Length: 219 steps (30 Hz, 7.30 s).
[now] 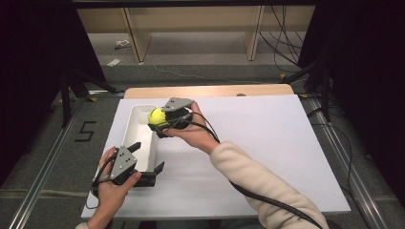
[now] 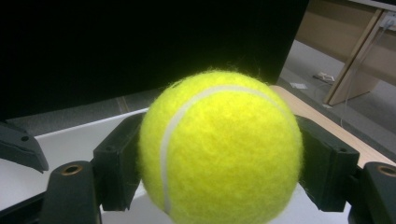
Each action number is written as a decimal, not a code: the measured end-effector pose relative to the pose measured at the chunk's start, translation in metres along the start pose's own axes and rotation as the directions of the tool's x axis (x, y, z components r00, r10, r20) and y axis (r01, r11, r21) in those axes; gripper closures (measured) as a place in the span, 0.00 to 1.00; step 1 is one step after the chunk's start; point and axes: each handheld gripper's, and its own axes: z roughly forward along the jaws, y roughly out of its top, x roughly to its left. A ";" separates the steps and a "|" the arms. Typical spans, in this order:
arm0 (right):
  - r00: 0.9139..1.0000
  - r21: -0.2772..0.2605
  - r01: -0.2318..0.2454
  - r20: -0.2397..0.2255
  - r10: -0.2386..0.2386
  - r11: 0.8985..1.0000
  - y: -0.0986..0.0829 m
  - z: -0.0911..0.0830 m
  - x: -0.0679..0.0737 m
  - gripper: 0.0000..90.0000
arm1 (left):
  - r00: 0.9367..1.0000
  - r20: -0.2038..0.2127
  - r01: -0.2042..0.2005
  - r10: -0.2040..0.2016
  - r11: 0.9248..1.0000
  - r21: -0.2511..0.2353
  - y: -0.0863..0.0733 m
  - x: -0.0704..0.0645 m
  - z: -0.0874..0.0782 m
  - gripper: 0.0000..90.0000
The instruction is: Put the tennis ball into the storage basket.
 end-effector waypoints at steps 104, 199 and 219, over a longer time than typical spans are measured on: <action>1.000 -0.002 0.012 -0.029 -0.012 1.000 0.019 0.029 0.011 0.29 | 1.000 0.003 0.003 -0.003 1.000 -0.004 0.000 0.000 -0.001 0.00; 0.999 0.037 0.007 -0.054 -0.005 0.999 0.020 0.059 0.015 0.29 | 1.000 0.006 0.005 -0.005 1.000 -0.005 0.000 0.000 -0.001 0.00; 0.998 0.058 -0.007 -0.065 0.011 0.998 0.015 0.070 0.017 0.29 | 1.000 0.004 -0.002 0.002 1.000 -0.001 0.000 0.000 -0.002 0.00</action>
